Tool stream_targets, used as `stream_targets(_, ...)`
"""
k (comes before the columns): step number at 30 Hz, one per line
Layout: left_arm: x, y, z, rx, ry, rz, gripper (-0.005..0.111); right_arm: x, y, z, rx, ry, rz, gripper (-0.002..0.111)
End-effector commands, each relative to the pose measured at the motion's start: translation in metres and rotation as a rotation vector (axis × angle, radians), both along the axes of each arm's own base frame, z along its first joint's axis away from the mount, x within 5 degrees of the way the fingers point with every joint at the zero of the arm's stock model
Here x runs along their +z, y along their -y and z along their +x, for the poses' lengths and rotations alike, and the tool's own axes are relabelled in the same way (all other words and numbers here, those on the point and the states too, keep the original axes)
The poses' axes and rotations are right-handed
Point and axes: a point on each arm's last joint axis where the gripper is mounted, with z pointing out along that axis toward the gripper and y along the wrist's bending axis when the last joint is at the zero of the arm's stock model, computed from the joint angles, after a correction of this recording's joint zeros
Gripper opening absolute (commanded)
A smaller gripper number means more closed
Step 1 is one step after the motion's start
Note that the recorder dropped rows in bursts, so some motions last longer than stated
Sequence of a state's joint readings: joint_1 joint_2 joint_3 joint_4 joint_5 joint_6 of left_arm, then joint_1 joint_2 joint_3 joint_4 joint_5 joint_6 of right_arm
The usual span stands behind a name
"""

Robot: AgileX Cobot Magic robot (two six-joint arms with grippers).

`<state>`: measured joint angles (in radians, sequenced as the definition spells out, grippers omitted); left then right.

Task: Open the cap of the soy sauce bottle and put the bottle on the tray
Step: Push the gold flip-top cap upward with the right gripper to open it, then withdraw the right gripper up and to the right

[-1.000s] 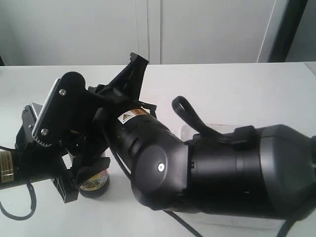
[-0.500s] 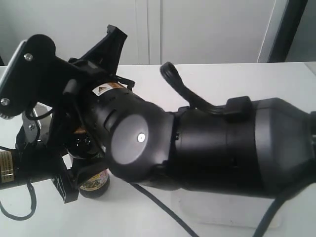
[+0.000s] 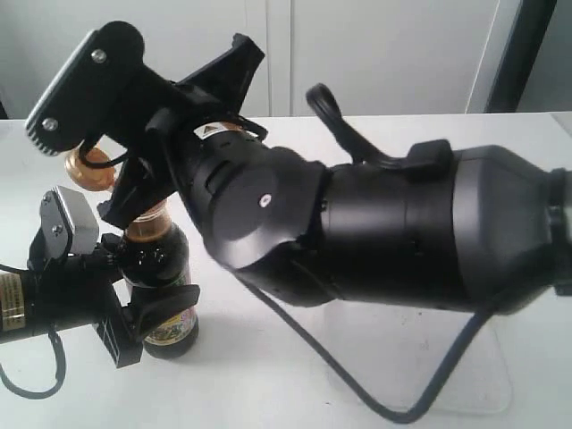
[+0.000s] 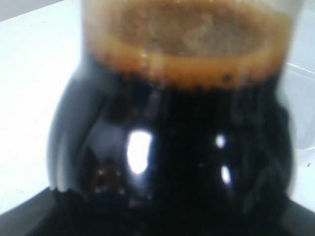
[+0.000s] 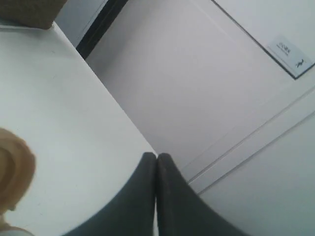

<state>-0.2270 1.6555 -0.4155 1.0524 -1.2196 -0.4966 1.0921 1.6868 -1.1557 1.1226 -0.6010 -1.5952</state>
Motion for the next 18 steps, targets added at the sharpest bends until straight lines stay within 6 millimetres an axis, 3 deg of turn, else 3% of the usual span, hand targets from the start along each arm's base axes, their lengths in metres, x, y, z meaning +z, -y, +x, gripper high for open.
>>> stream_targets(1, -0.001, 0.002, -0.003, -0.036, 0.004, 0.011, 0.000, -0.004, 0.010, 0.019, 0.014, -0.098, 0.025, 0.000)
stream_targets(4, -0.001, 0.002, -0.003, -0.036, 0.004, 0.011, 0.000, -0.007, 0.021, 0.032, 0.053, -0.175, 0.024, 0.000)
stream_targets(8, -0.001, 0.002, -0.003, -0.036, 0.004, 0.011, 0.000, 0.000, 0.050, 0.052, 0.116, -0.322, 0.073, 0.000)
stream_targets(18, -0.001, 0.002, -0.003, -0.036, 0.004, 0.011, 0.000, -0.008, 0.073, 0.056, 0.323, -0.561, 0.047, 0.000)
